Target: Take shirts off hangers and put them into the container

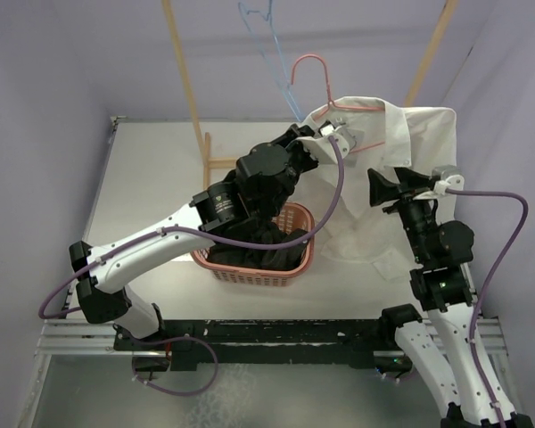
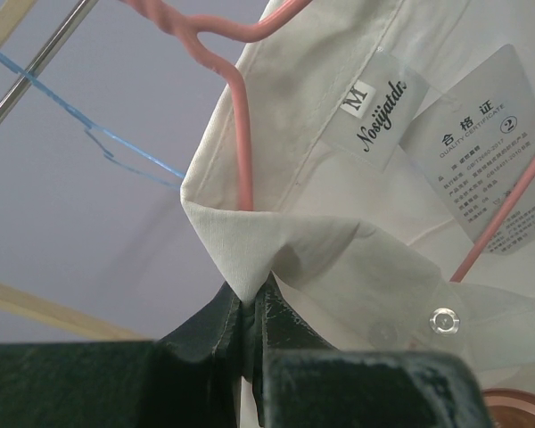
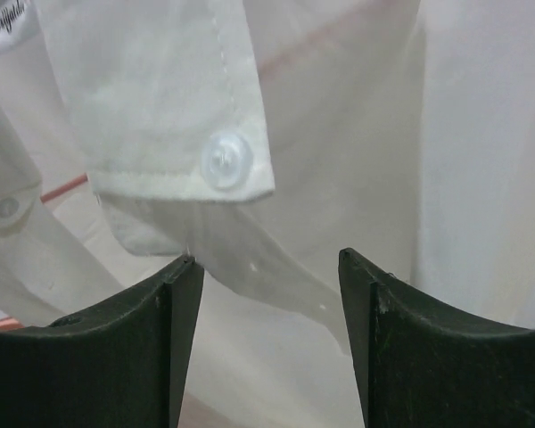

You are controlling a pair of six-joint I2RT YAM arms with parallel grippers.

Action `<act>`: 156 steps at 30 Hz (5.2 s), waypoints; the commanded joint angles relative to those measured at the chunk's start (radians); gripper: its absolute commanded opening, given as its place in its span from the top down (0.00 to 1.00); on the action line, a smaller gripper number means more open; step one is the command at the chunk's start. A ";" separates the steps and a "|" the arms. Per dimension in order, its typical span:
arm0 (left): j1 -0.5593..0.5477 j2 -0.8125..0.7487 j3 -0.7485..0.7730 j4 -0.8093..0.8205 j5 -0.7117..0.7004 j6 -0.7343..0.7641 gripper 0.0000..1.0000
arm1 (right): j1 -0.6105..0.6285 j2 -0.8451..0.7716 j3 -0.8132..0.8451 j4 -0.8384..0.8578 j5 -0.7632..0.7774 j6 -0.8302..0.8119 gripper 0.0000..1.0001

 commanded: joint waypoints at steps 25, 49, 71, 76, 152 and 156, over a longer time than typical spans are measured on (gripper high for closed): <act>-0.011 -0.148 -0.297 0.148 -0.093 -0.004 1.00 | 0.004 0.018 0.547 -0.560 0.481 -0.034 1.00; -0.010 -0.403 -0.655 0.249 -0.052 0.066 1.00 | 0.004 0.268 0.914 -0.560 0.613 -0.153 1.00; -0.012 -0.418 -0.673 0.252 -0.073 0.145 1.00 | 0.005 0.426 1.140 -0.473 0.649 -0.322 1.00; -0.012 -0.494 -0.700 0.276 -0.073 0.206 1.00 | 0.005 0.420 1.112 -0.448 0.676 -0.365 1.00; 0.011 -0.445 -0.305 -0.336 0.715 0.009 1.00 | 0.005 0.231 0.805 -1.094 -0.610 -0.192 0.67; 0.011 -0.431 -0.296 -0.334 0.710 0.006 1.00 | 0.005 0.231 0.805 -1.094 -0.624 -0.193 0.88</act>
